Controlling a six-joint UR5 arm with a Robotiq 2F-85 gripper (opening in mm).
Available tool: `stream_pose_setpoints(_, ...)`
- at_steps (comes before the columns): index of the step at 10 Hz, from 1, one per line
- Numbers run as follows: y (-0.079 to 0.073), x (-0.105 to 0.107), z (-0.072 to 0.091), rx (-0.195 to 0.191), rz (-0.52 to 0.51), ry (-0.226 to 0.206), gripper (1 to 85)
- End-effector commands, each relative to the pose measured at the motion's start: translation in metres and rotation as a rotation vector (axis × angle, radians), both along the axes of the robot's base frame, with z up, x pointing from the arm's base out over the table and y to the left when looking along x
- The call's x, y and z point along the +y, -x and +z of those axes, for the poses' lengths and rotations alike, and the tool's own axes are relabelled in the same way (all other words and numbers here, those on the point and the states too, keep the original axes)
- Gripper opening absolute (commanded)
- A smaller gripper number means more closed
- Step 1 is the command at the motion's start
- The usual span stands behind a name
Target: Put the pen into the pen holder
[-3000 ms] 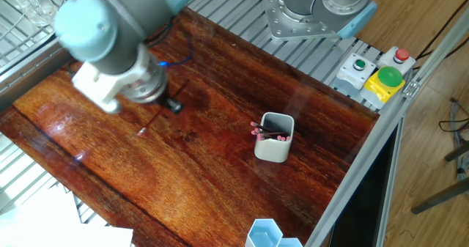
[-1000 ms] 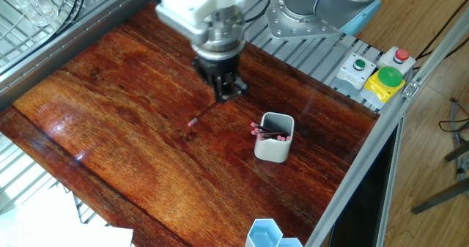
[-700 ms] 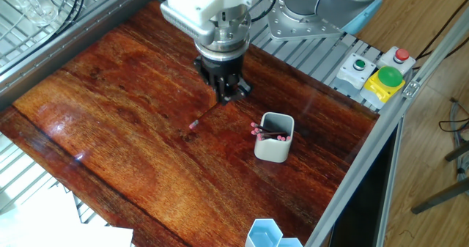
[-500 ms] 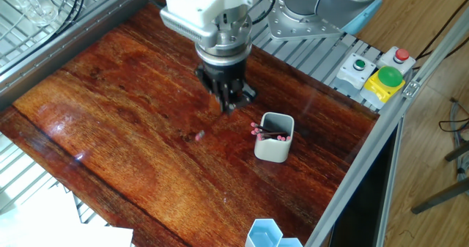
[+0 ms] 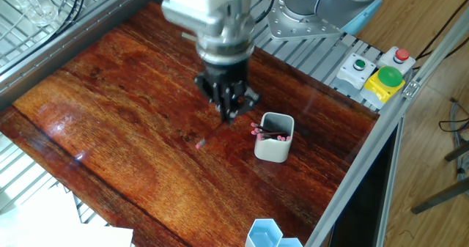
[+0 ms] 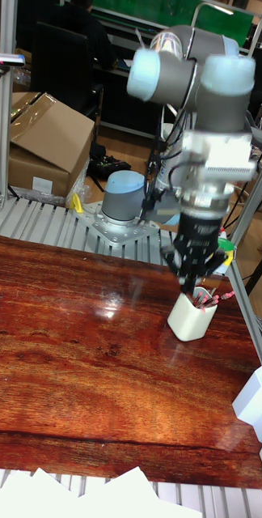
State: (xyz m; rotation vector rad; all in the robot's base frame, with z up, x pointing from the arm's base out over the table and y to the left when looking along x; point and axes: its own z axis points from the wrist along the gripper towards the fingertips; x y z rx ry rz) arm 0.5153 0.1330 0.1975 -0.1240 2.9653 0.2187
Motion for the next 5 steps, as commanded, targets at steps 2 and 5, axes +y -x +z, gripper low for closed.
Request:
stream_pose_setpoints(2,0.04,0.018,0.054,-0.052,-0.091,-0.032,1.0)
stream_pose_setpoints(5,0.056,0.046,0.048,-0.083,-0.166,-0.04,1.0)
